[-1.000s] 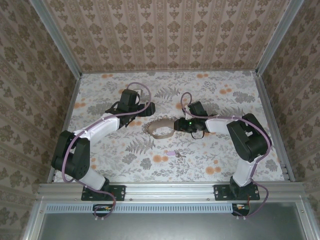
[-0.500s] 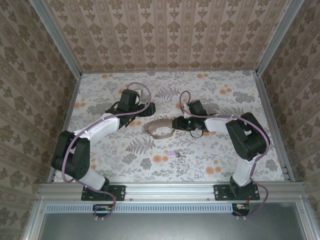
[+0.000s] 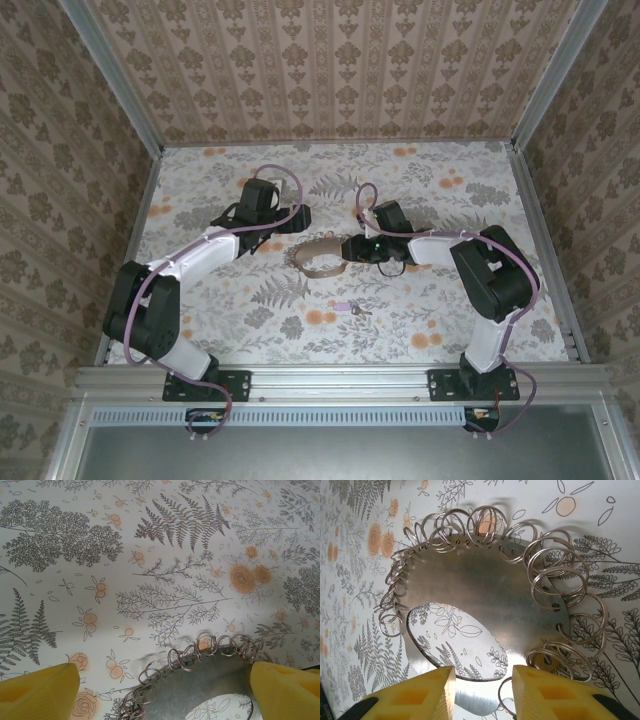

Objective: Put the keys on the keyring

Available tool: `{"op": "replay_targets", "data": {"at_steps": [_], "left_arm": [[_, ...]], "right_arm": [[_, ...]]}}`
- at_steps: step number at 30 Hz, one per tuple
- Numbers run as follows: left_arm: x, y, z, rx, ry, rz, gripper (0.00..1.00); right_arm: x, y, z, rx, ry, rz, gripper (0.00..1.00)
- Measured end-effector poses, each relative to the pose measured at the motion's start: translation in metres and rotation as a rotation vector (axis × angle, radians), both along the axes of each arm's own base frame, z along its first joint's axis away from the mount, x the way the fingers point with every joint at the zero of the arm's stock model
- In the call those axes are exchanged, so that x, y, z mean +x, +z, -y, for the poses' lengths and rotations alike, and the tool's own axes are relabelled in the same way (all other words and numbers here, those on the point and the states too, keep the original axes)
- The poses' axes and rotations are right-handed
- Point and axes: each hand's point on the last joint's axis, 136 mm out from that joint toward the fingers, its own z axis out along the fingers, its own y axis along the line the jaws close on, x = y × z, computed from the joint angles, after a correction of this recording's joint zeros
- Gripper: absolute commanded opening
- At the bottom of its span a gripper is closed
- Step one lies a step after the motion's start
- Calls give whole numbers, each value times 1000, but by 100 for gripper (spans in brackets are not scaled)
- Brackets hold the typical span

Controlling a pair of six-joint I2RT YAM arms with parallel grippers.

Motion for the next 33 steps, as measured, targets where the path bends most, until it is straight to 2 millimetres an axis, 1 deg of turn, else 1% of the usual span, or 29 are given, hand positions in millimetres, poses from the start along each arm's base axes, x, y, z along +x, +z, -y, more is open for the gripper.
{"op": "replay_targets", "data": {"at_steps": [6,13,20,33], "left_arm": [[0,0,0,0,0,0,90],[0,0,0,0,0,0,90],[0,0,0,-5,5,-2,90],[2,2,1,-11,6,7,91]], "right_arm": [[-2,-4,3,-28,9,5,45],[-6,-12,8,-100,31,12,47],[-8,-14,8,-182,74,44,45],[-8,-15,11,-226,81,51,37]]}}
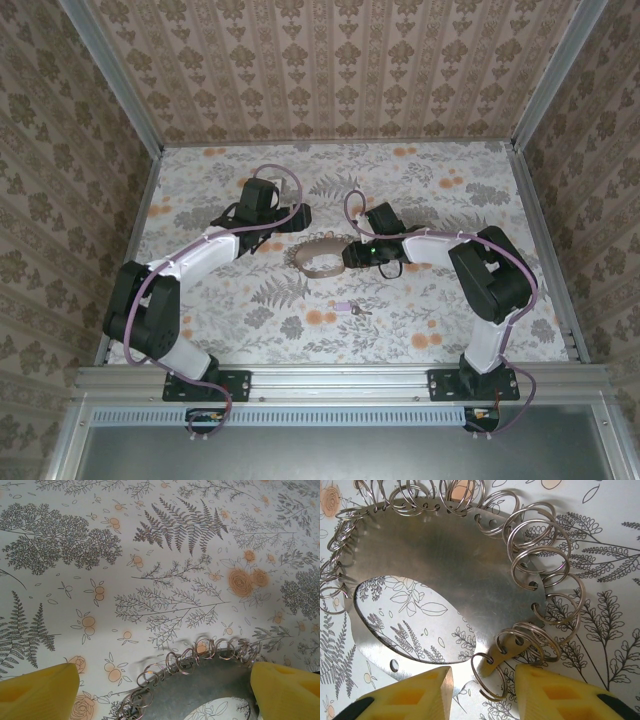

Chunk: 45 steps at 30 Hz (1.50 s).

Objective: Put the keys on the keyring

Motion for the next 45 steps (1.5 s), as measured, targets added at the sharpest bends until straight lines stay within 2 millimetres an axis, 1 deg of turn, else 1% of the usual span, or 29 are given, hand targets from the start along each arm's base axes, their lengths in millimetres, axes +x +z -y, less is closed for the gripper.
{"op": "replay_targets", "data": {"at_steps": [6,10,19,26,32,34,35,37,39,41,42,43,45], "left_arm": [[0,0,0,-5,4,-1,91],[0,0,0,-5,4,-1,91],[0,-1,0,-4,4,-3,91],[-1,-3,-1,-1,4,-8,91],[-1,-3,-1,0,4,-9,91],[-1,-2,0,-1,3,-7,91],[0,-1,0,-4,1,-6,91],[0,2,0,-12,-6,-6,91],[1,10,-2,-23,-12,0,91],[6,24,-4,-48,-17,19,91],[9,33,-7,-65,-16,31,91],[12,43,-10,-81,-14,44,91],[17,66,-15,-119,-16,80,90]], "right_arm": [[1,0,2,-15,-7,-1,33],[3,1,2,-21,-10,1,27],[6,0,1,-21,-8,4,17],[6,0,1,-23,-4,5,0],[4,4,1,-39,26,8,0],[2,11,1,-38,50,21,0],[0,18,0,-32,68,35,0],[0,37,-3,-14,104,84,0],[1,62,-7,18,142,154,0],[2,88,-10,53,167,217,0],[3,102,-11,75,176,249,0],[4,112,-12,93,180,270,0],[7,136,-13,133,181,328,0]]}}
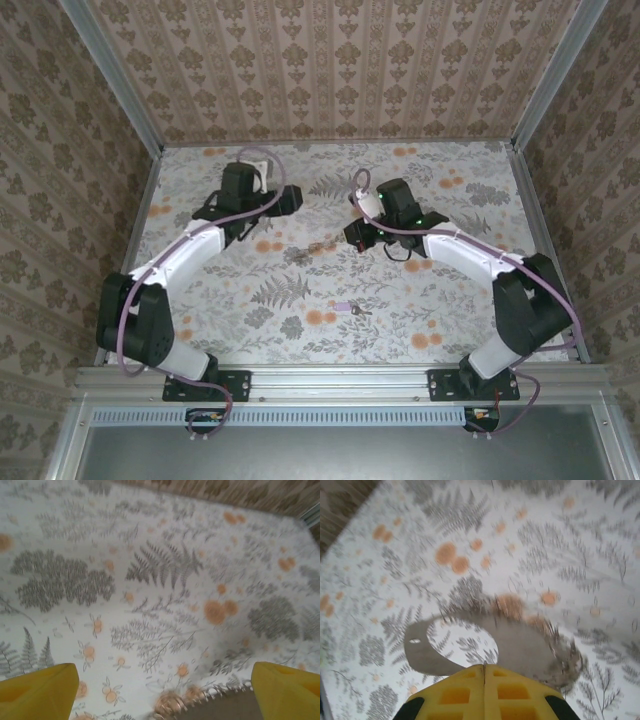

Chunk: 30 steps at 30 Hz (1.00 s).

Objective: Put the keys on the keyring

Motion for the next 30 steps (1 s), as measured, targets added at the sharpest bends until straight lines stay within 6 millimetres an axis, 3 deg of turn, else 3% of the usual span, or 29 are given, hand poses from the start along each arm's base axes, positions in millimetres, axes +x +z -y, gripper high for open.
{"op": "replay_targets", "data": {"at_steps": [7,14,18,22,30], "left_arm": [[6,76,-4,-122,-67,113,83],[-10,132,20,-229,-252,177,63],[-22,140,33,-281,-358,171,52],[-29,132,49,-327,-448,126,44],[-52,128,103,-373,-633,76,30]], "right_arm": [[14,62,3,130,-19,144,0],[30,114,7,304,-38,216,0],[35,145,8,406,-22,244,0],[35,171,5,486,15,270,0],[27,180,-1,541,73,250,0]]}}
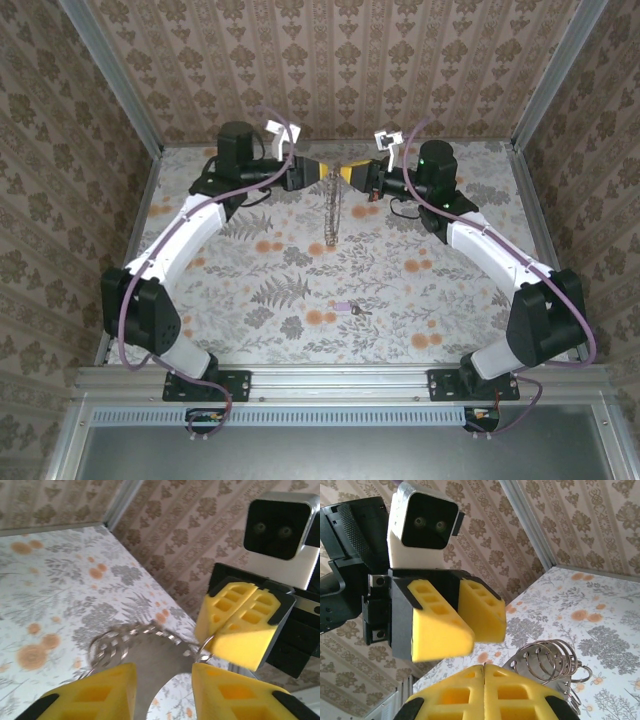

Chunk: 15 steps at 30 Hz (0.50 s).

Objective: Put the keys on the keyring

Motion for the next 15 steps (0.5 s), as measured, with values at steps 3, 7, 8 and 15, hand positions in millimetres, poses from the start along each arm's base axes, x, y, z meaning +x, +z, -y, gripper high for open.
{"op": "replay_targets", "data": {"at_steps": [3,7,8,15], "left_arm": [[-1,2,8,-24,-24,-1,29],[2,10,11,-71,-21,6,27],[2,11,12,-82,-21,6,26],[-10,10,27,-120,-58,-14,25]], "right_arm": [[-1,0,1,6,3,-2,0],[-1,-8,9,7,-11,-17,0],[-1,-9,12,8,-16,-20,0],[-3,-9,21,20,-35,-33,0]]}}
